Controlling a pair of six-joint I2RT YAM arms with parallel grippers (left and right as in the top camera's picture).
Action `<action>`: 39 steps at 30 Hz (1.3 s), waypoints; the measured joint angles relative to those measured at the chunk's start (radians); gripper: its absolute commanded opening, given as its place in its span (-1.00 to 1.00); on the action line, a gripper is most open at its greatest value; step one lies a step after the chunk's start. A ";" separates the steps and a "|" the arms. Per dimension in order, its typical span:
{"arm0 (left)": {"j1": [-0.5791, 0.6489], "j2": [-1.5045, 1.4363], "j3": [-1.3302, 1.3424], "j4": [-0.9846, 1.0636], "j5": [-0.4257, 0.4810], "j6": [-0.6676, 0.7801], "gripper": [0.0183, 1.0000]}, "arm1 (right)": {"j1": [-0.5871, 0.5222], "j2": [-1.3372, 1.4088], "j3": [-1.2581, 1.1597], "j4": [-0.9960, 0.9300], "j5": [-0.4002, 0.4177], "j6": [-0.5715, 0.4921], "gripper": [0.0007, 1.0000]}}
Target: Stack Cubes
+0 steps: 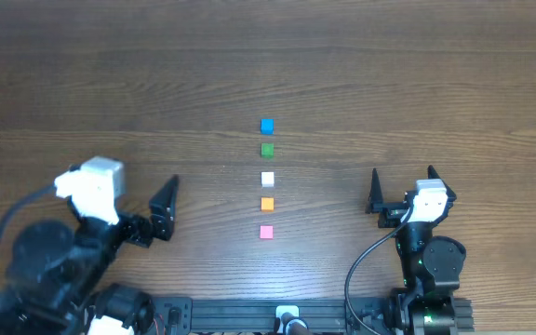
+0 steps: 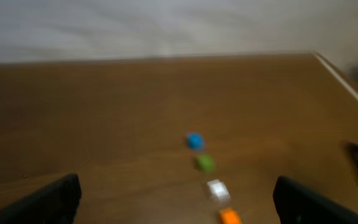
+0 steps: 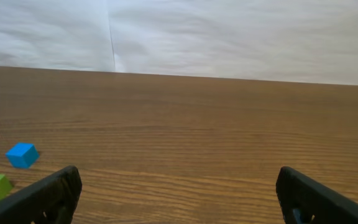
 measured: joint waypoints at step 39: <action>-0.577 1.131 0.185 -0.107 -0.047 -0.892 1.00 | 0.000 0.000 0.000 0.000 0.000 0.000 0.99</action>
